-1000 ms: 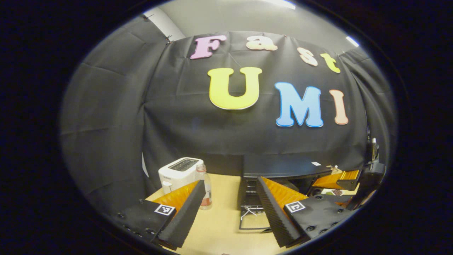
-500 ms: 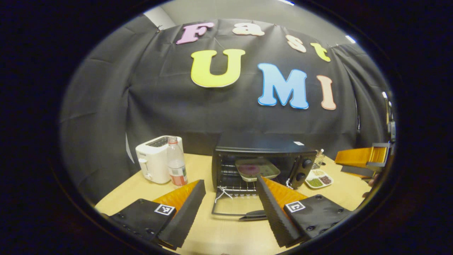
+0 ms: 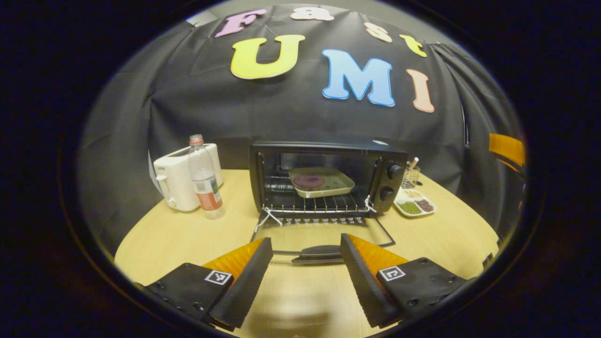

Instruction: Open the electric oven with the left hand, put the food in, and close the electric oven.

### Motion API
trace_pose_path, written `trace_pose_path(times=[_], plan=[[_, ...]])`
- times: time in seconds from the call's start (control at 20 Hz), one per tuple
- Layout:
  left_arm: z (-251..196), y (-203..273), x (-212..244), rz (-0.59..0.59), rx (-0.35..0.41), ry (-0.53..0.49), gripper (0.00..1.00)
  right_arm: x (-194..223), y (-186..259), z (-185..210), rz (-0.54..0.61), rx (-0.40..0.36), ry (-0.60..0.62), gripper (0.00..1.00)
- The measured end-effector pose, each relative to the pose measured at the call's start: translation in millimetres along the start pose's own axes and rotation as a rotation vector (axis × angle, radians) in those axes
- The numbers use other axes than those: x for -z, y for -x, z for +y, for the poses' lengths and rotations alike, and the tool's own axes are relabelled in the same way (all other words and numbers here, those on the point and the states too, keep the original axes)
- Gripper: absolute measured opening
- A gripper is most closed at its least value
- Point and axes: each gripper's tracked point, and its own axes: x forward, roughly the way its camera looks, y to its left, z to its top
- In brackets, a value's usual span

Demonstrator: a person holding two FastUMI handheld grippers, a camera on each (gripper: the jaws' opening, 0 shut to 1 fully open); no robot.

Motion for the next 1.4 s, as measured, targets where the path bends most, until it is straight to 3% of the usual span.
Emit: trace_pose_path(times=[0.3, 0.55, 0.7, 0.75, 0.8, 0.9, 1.05, 1.15, 1.25, 1.4], plan=[[-18.1, -29.5, 49.5, 0.130, 0.020, 0.003, 1.00, -13.7, 22.2, -34.0, -0.032, 0.104, 0.139, 0.98], [-26.9, -50.9, 78.0, 0.224, 0.034, -0.005, 1.00, -18.8, 28.6, -43.3, -0.012, 0.145, 0.116, 0.97], [-24.2, -59.0, 90.1, 0.270, 0.005, -0.002, 0.98, -24.0, 36.1, -50.7, -0.014, 0.169, 0.119, 0.97], [-23.6, -62.4, 88.0, 0.257, -0.007, -0.013, 1.00, -25.9, 37.2, -50.6, -0.018, 0.172, 0.122, 0.98], [-22.9, -65.9, 87.4, 0.256, -0.012, -0.017, 0.93, -26.6, 39.5, -51.2, -0.015, 0.175, 0.124, 0.97], [-22.3, -70.0, 86.7, 0.261, -0.025, -0.034, 1.00, -27.3, 43.0, -51.2, -0.013, 0.178, 0.125, 0.97], [-21.1, -67.2, 80.1, 0.223, -0.034, -0.047, 1.00, -22.9, 45.8, -50.5, -0.004, 0.173, 0.110, 0.98], [-21.7, -62.0, 71.4, 0.191, -0.039, -0.079, 0.95, -18.6, 46.3, -47.8, 0.006, 0.160, 0.102, 0.98], [-21.0, -55.7, 58.3, 0.156, -0.032, -0.095, 1.00, -17.1, 46.0, -45.3, 0.007, 0.147, 0.096, 0.97], [-18.4, -41.8, 38.0, 0.106, -0.024, -0.089, 0.98, -14.6, 43.9, -36.5, 0.010, 0.121, 0.069, 0.97]])
